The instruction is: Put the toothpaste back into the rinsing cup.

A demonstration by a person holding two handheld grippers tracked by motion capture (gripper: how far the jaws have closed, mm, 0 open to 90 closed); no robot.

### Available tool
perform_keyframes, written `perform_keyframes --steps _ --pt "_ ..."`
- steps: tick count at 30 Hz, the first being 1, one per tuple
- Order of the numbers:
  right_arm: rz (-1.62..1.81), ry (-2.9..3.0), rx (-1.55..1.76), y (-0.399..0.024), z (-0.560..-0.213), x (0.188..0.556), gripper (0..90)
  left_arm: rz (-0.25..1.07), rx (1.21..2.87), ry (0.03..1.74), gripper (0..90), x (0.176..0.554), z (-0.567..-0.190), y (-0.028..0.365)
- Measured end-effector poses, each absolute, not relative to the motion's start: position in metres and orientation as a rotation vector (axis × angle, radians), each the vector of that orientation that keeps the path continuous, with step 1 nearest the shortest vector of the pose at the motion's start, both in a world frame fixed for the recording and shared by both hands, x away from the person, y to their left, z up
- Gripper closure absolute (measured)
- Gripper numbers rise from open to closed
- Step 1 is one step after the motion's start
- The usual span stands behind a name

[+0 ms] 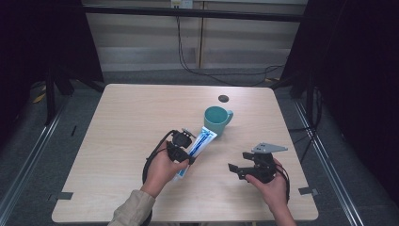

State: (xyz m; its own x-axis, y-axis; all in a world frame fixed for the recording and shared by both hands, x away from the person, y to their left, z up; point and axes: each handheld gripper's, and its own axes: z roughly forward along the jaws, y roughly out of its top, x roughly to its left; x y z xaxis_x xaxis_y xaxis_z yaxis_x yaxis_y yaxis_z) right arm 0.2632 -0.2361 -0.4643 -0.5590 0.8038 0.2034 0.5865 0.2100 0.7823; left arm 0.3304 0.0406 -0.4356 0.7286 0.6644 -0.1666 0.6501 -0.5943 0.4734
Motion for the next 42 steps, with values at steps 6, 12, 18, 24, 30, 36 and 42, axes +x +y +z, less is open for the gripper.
perform_keyframes --steps 6,12,18,24,30,36,42 --pt "1.379 2.229 1.391 -0.226 -0.454 0.273 19.3 0.042 2.405 0.971 71.9 0.328 -0.435 0.038" --pt "1.398 2.223 1.414 -0.215 -0.443 0.28 20.7 0.043 2.394 0.973 71.9 0.325 -0.436 0.037" --pt "1.439 2.192 1.444 -0.208 -0.432 0.286 21.9 0.06 2.378 0.955 71.9 0.323 -0.434 0.036" --pt "1.445 2.186 1.455 -0.201 -0.426 0.292 25.8 0.07 2.371 0.939 71.9 0.323 -0.433 0.035" --pt "1.425 2.193 1.504 -0.195 -0.428 0.299 27.7 0.07 2.362 0.929 72.0 0.321 -0.432 0.032" --pt "1.44 2.161 1.51 -0.195 -0.429 0.303 30.6 0.079 2.358 0.894 71.9 0.317 -0.426 0.028" --pt "1.464 2.125 1.568 -0.194 -0.429 0.306 30.2 0.089 2.348 0.869 71.9 0.313 -0.421 0.021"
